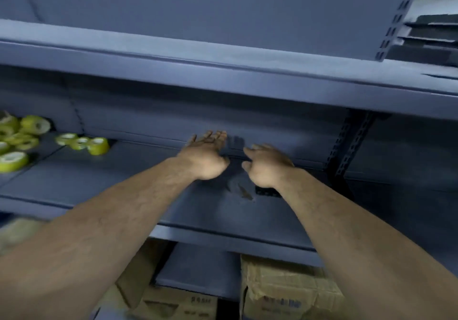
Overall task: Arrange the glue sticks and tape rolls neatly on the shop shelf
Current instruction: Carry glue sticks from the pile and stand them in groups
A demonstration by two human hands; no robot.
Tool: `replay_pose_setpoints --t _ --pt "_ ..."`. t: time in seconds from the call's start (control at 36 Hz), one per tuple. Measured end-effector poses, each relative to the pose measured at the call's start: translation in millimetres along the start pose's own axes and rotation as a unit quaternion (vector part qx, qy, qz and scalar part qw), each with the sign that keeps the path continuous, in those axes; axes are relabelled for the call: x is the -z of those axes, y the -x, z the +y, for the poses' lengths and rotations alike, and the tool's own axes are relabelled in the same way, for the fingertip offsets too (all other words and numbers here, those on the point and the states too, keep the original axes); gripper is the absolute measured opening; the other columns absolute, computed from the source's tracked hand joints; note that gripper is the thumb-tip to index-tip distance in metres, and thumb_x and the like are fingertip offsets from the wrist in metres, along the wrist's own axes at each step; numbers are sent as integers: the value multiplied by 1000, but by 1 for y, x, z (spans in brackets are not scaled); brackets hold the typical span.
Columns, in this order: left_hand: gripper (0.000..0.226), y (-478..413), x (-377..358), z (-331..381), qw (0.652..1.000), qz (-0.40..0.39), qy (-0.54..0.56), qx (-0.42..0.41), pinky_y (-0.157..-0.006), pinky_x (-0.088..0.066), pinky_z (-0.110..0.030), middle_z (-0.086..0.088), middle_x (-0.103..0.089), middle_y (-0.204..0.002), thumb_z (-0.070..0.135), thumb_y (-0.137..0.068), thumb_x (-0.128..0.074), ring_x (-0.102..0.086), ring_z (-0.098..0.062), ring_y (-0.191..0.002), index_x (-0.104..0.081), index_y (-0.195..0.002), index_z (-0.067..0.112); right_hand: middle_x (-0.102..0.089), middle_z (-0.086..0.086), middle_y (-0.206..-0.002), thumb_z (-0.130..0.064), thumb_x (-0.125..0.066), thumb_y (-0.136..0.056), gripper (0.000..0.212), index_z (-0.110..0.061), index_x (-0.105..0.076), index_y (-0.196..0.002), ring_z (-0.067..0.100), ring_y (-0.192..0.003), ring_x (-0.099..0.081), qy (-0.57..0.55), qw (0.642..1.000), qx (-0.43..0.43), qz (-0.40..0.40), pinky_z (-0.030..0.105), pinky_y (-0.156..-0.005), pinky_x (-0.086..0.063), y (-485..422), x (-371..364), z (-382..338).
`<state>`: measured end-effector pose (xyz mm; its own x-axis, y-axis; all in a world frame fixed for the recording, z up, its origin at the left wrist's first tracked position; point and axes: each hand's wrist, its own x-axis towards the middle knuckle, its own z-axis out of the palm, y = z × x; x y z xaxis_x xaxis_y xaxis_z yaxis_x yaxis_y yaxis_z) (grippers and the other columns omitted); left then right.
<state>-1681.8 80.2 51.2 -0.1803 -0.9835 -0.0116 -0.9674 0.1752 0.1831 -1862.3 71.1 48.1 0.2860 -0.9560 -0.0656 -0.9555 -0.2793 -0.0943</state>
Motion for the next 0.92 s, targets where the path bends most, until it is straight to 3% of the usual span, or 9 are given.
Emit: replay_pose_setpoints --t 0.14,0.33,0.42,0.58,0.78,0.92 --pt "72 72 6 -44 995 15 -34 88 -124 1 -41 4 2 -167 40 -99 -32 4 -14 -153 0 -160 19 -24 2 -165 -42 -36 -106 56 -18 -31 -156 25 -151 -20 12 994 110 24 38 -121 -20 6 -9 -65" --pt "69 180 9 -119 977 27 -27 209 -123 3 -41 6 6 -166 39 -102 -30 9 -14 -152 3 -160 20 -18 -2 -166 -40 -33 -107 55 -21 -25 -159 21 -154 -11 -1 972 236 -1 41 -123 -21 26 -24 -189" --pt "69 219 16 -151 966 54 -20 252 -123 4 -41 6 5 -167 37 -102 -32 9 -13 -152 2 -160 21 -24 1 -164 -38 -35 -108 53 -18 -30 -156 23 -152 -15 2 959 282 -1 40 -121 -23 33 -27 -233" --pt "70 277 24 -209 948 80 -9 309 -124 4 -43 5 4 -166 39 -100 -33 9 -14 -153 1 -160 23 -27 2 -162 -37 -34 -108 50 -17 -33 -154 24 -151 -17 10 939 344 -17 39 -118 -26 36 -33 -313" --pt "70 330 31 -294 928 99 -4 358 -124 4 -43 6 3 -166 35 -98 -32 8 -12 -153 -1 -160 23 -25 3 -164 -33 -35 -108 50 -18 -33 -155 20 -153 -12 27 916 400 -23 34 -120 -17 25 -43 -422" --pt "69 357 44 -376 920 108 -18 377 -124 3 -42 7 3 -166 37 -99 -31 8 -12 -153 1 -160 25 -37 8 -155 -29 -38 -107 44 -13 -44 -148 27 -145 -28 34 911 410 -24 37 -113 -27 16 -42 -501"
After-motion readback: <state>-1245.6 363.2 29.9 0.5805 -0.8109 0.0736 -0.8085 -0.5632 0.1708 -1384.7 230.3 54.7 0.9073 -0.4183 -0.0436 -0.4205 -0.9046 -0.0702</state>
